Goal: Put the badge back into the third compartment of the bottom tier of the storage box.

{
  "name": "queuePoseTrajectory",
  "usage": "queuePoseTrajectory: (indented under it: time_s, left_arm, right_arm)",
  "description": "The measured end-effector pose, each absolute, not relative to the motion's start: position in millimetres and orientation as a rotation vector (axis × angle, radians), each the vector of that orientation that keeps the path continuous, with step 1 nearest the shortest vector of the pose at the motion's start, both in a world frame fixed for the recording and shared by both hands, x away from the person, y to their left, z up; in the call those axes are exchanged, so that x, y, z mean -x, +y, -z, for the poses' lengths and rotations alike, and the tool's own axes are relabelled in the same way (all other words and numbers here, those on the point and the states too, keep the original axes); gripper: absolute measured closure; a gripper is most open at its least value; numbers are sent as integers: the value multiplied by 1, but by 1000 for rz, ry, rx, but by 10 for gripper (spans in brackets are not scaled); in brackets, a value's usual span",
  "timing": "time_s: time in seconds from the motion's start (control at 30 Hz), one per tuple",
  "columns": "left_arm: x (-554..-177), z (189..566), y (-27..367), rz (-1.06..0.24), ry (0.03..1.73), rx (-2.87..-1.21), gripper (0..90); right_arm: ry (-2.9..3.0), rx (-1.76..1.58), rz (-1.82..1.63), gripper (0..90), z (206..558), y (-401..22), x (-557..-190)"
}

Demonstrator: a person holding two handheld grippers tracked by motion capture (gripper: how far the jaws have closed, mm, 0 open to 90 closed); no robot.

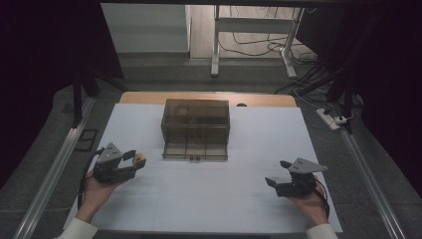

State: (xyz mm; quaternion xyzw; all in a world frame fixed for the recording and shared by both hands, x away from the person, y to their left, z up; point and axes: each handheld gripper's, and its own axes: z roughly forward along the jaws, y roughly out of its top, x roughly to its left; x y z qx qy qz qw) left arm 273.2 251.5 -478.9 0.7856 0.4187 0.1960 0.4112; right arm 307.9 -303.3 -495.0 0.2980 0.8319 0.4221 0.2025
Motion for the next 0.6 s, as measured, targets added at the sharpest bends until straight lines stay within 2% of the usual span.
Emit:
queuePoseTrajectory:
  time_s: [0.6]
  left_arm:
    - [-288,472,229,-480,1005,-1973,463]
  right_arm:
    - [2321,-832,-1174,157,495,-304,-308]
